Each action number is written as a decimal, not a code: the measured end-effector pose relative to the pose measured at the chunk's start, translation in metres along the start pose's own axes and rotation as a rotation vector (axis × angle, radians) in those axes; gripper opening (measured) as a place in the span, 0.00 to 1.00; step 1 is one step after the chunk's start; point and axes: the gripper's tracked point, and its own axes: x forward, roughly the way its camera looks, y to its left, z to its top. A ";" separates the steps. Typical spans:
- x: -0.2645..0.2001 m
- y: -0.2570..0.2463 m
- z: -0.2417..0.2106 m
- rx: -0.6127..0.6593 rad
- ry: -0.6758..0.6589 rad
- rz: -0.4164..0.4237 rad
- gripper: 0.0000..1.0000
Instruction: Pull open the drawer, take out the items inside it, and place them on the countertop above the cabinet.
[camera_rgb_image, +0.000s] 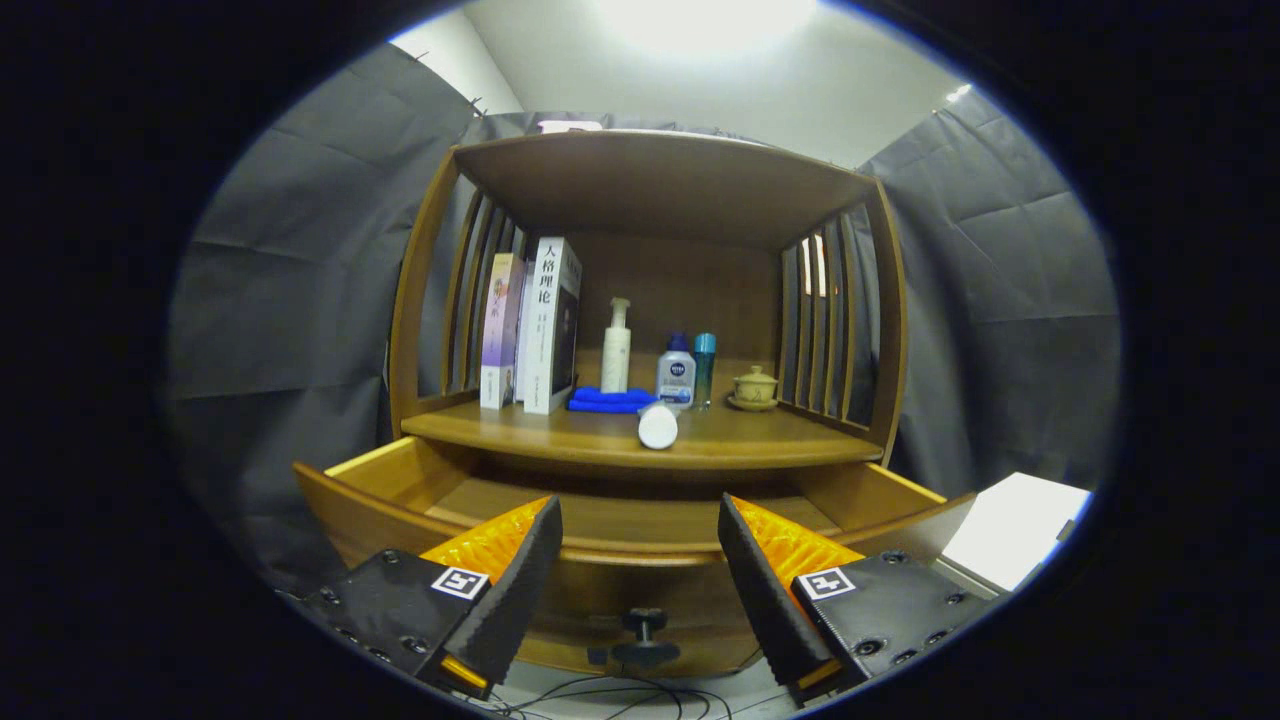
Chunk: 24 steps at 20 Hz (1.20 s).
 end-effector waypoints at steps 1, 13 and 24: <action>-0.003 0.000 0.004 0.033 -0.038 -0.004 0.96; -0.005 0.008 -0.056 0.067 0.083 0.051 0.96; 0.047 0.002 -0.041 0.054 0.082 0.039 0.97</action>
